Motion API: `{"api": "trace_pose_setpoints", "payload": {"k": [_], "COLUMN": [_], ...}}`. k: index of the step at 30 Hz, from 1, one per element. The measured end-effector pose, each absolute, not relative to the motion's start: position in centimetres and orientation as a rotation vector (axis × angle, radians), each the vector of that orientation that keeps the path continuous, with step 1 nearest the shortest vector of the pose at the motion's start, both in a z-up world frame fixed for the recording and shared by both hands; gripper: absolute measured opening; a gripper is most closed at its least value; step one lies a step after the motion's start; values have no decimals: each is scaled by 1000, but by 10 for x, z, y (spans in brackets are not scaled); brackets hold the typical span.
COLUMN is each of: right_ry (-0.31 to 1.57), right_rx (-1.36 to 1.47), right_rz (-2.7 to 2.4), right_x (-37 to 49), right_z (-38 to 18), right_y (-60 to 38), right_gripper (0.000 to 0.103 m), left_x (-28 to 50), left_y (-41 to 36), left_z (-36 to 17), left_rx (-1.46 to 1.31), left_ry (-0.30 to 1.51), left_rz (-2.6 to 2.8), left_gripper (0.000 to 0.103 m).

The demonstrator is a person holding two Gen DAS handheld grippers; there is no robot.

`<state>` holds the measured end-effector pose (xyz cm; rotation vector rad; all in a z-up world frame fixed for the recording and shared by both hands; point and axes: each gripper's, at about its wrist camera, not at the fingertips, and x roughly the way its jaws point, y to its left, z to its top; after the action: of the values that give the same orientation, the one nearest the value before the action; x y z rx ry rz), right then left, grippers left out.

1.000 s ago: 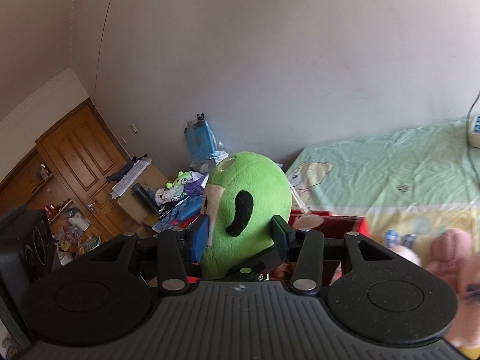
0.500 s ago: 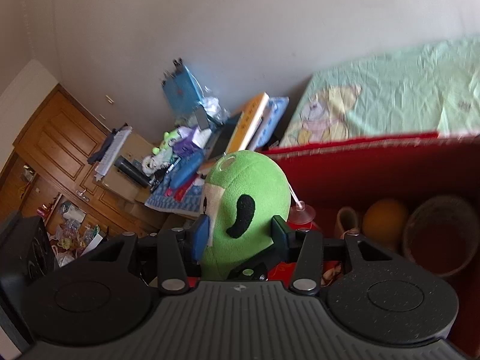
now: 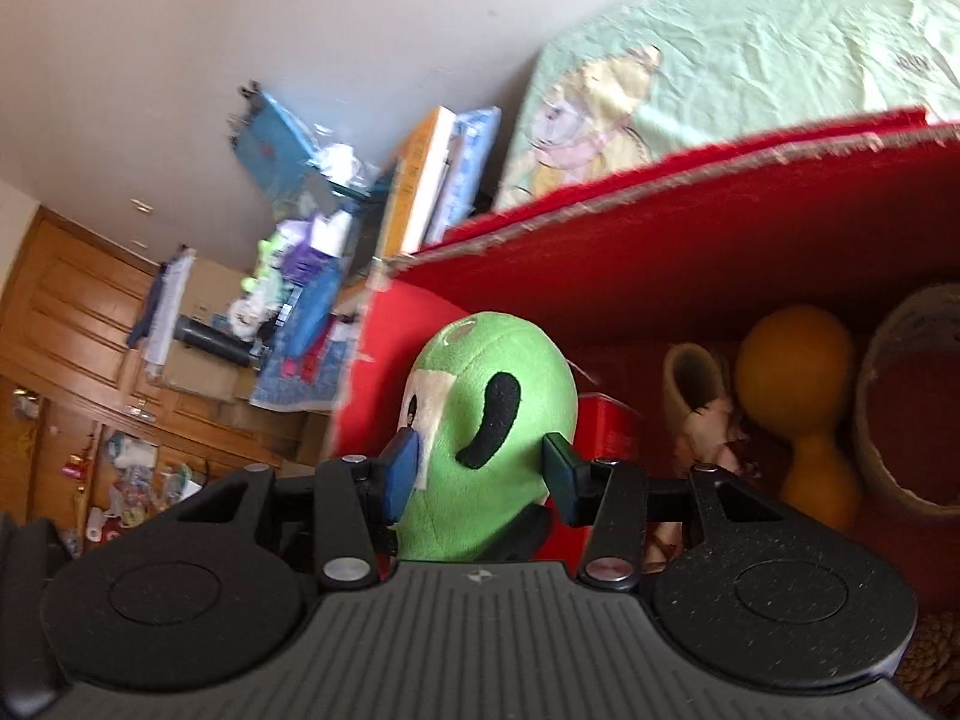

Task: Organize objects
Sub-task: 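Lift the green plush with the right gripper and carry it over the red box, then lower the green plush into the red box and open the right gripper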

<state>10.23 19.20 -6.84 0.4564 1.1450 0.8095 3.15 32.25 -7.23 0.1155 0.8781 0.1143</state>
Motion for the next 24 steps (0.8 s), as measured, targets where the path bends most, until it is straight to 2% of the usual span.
{"api": "trace_pose_setpoints", "payload": {"k": [5, 16, 20, 24], "right_ry": [1151, 1093, 1055, 1009], "right_rx": [417, 420, 425, 421], "right_rz": [835, 817, 818, 795], "right_x": [100, 102, 96, 88], "right_z": [-68, -53, -43, -33], "right_y": [198, 187, 175, 160], "right_gripper": [53, 60, 60, 61], "left_x": [21, 17, 13, 7], "left_y": [322, 329, 330, 322], "left_z": [-60, -51, -40, -28], "left_rx": [153, 113, 57, 40], "left_ry": [827, 826, 820, 800], "left_rz": [124, 136, 111, 104], "left_gripper": [78, 78, 85, 87]}}
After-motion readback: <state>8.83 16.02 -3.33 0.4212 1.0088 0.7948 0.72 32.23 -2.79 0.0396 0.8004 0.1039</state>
